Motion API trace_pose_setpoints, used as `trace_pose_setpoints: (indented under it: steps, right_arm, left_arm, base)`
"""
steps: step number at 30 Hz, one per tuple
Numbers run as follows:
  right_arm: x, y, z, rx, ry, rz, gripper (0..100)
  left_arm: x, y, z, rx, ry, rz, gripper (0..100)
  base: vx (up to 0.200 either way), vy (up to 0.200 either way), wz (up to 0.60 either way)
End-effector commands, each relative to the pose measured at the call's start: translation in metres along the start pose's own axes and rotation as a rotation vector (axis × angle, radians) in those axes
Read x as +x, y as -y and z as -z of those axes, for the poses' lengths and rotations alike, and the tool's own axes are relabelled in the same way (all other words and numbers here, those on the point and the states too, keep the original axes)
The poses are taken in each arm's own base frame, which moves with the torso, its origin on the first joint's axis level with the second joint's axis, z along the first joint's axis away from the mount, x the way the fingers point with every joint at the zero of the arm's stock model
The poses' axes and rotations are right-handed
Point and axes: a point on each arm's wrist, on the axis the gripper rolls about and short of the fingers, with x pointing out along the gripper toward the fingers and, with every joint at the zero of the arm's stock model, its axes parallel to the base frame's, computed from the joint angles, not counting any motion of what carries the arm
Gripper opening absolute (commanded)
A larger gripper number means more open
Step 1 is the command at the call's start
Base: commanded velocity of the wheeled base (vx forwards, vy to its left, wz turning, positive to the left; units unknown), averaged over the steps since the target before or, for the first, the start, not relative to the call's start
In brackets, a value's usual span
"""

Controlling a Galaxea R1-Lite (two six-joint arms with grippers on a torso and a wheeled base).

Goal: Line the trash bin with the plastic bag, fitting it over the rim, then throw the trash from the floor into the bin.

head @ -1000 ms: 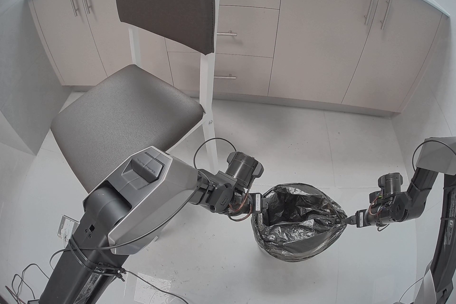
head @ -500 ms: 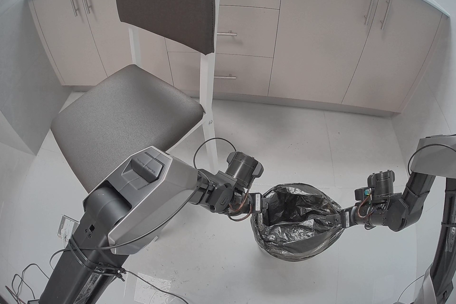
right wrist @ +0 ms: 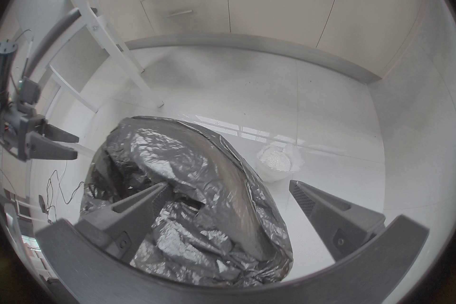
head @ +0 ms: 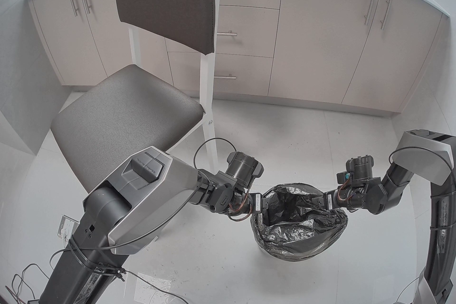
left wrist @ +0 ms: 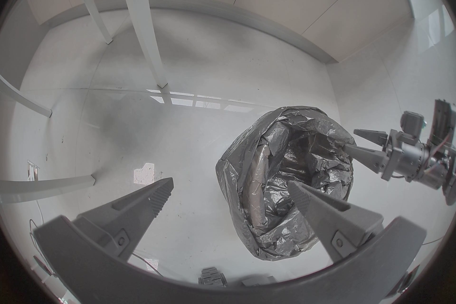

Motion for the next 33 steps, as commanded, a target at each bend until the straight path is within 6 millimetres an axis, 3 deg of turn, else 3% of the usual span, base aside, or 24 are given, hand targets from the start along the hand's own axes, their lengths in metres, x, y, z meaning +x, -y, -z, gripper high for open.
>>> trace_pose_setpoints:
  steps: [1,15,33]
  right_arm:
    - [0.03,-0.002,-0.009,-0.001,-0.029,0.016,100]
    - [0.037,-0.007,-0.038,0.003,0.038,0.045,100]
    - [0.067,0.009,-0.034,0.025,0.001,0.115,100]
  left_arm:
    - [0.0,0.0,0.0,0.0,0.0,0.0,100]
    - [0.0,0.0,0.0,0.002,-0.001,-0.002,100]
    - [0.0,-0.001,0.001,0.017,-0.004,-0.004,100]
  base:
    - [0.0,0.0,0.0]
    - [0.0,0.0,0.0]
    - [0.0,0.0,0.0]
